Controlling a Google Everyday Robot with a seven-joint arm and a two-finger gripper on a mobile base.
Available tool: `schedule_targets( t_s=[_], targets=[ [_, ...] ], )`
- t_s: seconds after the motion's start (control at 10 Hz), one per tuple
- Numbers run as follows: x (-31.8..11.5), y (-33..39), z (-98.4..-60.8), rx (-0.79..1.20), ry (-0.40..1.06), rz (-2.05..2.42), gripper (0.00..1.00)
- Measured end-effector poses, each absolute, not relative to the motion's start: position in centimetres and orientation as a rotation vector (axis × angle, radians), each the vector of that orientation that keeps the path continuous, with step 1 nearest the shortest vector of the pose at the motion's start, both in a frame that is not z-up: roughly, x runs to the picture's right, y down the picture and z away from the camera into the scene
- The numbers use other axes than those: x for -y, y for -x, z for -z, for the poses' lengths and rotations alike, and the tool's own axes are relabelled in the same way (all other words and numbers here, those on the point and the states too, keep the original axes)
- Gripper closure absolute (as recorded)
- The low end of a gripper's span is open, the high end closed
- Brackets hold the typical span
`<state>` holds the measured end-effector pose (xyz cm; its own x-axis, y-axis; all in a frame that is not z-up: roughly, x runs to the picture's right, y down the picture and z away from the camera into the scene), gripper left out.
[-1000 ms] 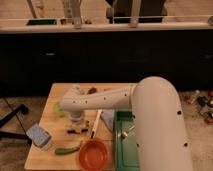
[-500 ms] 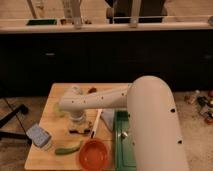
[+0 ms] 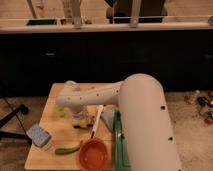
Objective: Wipe table surface with eraser
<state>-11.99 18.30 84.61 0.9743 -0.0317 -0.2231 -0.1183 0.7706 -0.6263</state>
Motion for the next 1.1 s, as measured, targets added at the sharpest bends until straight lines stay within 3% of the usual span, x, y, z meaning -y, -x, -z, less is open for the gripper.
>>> schedule_targets(
  t_s=[0.5, 1.1],
  targets=[
    [-17.8, 15.3, -85.7, -0.168, 0.698, 0.014, 1.0],
    [-21.5, 17.5, -83.3, -0.082, 0.78, 0.118, 1.0]
  ],
)
